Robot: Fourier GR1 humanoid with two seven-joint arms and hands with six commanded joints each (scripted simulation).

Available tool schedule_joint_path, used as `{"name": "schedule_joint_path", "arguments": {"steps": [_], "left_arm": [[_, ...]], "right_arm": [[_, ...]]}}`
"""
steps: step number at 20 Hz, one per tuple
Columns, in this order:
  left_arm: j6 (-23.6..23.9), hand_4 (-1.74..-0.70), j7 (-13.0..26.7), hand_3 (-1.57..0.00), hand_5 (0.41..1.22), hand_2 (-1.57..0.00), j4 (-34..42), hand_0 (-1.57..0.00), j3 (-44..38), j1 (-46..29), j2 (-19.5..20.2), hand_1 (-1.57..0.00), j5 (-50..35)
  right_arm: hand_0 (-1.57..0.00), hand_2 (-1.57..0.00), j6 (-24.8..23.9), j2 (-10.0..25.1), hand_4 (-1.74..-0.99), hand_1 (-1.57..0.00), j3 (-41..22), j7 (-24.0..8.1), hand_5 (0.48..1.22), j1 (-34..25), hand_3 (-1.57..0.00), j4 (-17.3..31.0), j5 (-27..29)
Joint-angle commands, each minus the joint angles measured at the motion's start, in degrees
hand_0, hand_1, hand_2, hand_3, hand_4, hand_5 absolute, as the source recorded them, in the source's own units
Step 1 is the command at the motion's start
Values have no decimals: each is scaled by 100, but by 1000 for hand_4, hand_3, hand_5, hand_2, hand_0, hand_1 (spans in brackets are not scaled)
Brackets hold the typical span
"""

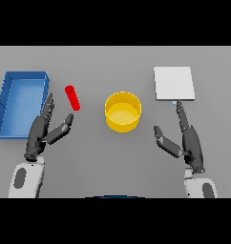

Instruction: Pick up the red beaker and tilt it to pour out 1 green nut into yellow bowl. Pick up the yellow bowl and place it on the metallic measuring scale.

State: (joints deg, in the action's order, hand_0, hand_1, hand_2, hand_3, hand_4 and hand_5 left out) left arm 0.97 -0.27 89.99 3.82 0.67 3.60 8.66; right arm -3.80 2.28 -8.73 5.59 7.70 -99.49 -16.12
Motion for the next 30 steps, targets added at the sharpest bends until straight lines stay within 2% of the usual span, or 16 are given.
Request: {"name": "schedule_joint_path", "arguments": {"steps": [1, 5, 7, 10, 14, 18, 19, 24, 26, 27, 28, 30], "left_arm": [[19, -1116, -117, 1, 627, 1, -224, 1, -30, 118, -28, 1, 10], [192, -1153, -293, 1, 638, 1, -1112, 1, -196, 869, -83, 1, 106], [221, -1150, -284, 1, 632, 1, -1563, 1, -341, 1198, -35, 1, 82], [270, -1163, -533, 1, 631, 1, -2129, 1, -454, 1578, -75, 1, 74], [381, -1194, -906, 1, 631, 1, -2968, 1, -640, 2065, -110, 1, 87], [558, -1242, -1224, 1, 657, 1, -3455, 1, -625, 2452, -147, 1, 279], [548, -1252, -1264, 1, 661, 1, -3601, 1, -672, 2602, -103, 1, 273], [718, -1259, -1418, 1, 684, 1, -4364, 1, -772, 3126, -142, 1, 380], [803, -1297, -1702, 1, 715, -41, -4488, 1, -878, 3211, -169, -24, 318], [881, -1324, -1759, -47, 741, -150, -4585, -93, -908, 3274, -233, -141, 311], [953, -1355, -1783, -218, 770, -358, -4700, -322, -974, 3355, -264, -364, 283], [1039, -1480, -1921, -584, 933, -794, -4899, -772, -1030, 3446, -326, -799, 295]], "right_arm": [[1, 1, 18, -28, -1143, 1, 0, 8, 650, 19, 1, 73, 35], [1, 1, 138, -41, -1193, 1, 62, 112, 658, -1, 1, 99, 256], [1, 1, 171, -41, -1213, 1, 105, 19, 664, -144, 1, 182, 330], [1, 1, 164, -30, -1230, 1, 103, 130, 666, -92, 1, 177, 315], [1, 1, 129, -26, -1247, 1, 104, 73, 672, -42, 1, 65, 294], [1, 1, 186, 15, -1250, 1, 123, 54, 683, -24, 1, 131, 323], [1, 1, 195, -4, -1257, 1, 91, 145, 686, 64, 1, 49, 331], [1, 1, 135, -66, -1261, 1, 73, 124, 690, 31, 1, 46, 291], [1, 1, 107, -37, -1259, 1, 69, 64, 691, 21, 1, -2, 235], [1, 1, 95, -34, -1255, 1, 79, 70, 691, 29, 1, 62, 220], [1, 1, 81, -38, -1252, 1, 82, 71, 690, 1, 1, 72, 210], [1, 1, 77, -65, -1245, 1, 47, 159, 692, 27, 1, 36, 192]]}}
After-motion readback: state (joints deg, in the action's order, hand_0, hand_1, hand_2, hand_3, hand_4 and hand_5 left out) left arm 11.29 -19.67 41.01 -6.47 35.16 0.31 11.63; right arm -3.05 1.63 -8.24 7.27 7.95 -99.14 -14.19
